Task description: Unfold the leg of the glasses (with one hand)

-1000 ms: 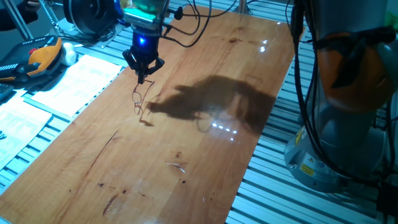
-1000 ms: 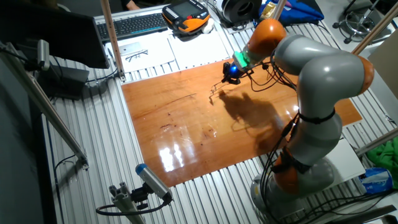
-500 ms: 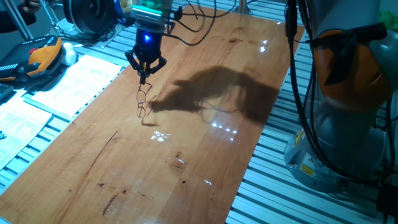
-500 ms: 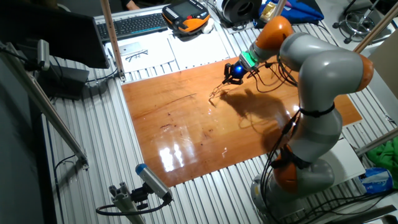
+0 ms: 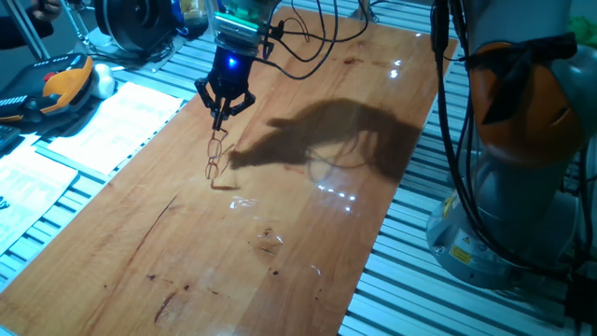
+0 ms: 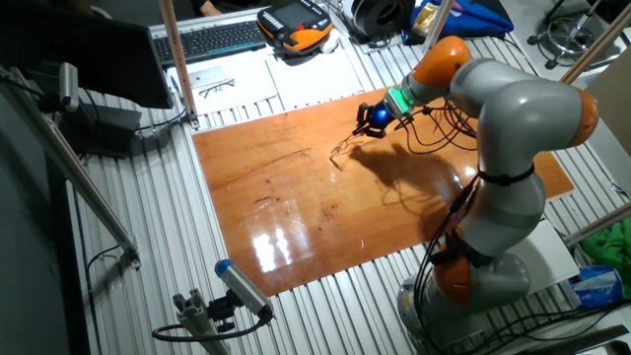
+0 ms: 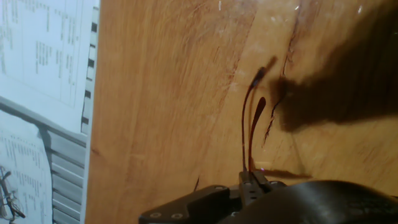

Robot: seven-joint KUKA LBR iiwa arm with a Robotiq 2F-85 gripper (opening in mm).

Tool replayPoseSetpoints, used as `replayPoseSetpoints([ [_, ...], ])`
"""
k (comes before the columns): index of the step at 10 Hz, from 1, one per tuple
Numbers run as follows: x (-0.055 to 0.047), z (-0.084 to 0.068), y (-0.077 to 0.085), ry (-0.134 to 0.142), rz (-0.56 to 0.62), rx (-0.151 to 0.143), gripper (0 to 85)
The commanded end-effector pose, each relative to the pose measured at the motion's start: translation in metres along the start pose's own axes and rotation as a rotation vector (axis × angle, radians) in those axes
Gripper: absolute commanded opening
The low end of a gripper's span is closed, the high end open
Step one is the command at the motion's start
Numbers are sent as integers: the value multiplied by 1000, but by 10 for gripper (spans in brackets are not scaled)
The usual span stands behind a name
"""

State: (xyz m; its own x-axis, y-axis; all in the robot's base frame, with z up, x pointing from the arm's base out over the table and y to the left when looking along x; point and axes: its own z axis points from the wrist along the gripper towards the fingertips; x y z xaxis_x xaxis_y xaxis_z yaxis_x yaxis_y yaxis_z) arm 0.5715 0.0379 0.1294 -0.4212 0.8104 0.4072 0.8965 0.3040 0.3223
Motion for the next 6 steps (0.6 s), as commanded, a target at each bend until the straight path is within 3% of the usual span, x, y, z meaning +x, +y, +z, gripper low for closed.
replayPoseSetpoints([
  [1, 0, 2, 0, 4, -5, 3, 0],
  [6, 8, 16, 7, 16, 64, -47, 0],
])
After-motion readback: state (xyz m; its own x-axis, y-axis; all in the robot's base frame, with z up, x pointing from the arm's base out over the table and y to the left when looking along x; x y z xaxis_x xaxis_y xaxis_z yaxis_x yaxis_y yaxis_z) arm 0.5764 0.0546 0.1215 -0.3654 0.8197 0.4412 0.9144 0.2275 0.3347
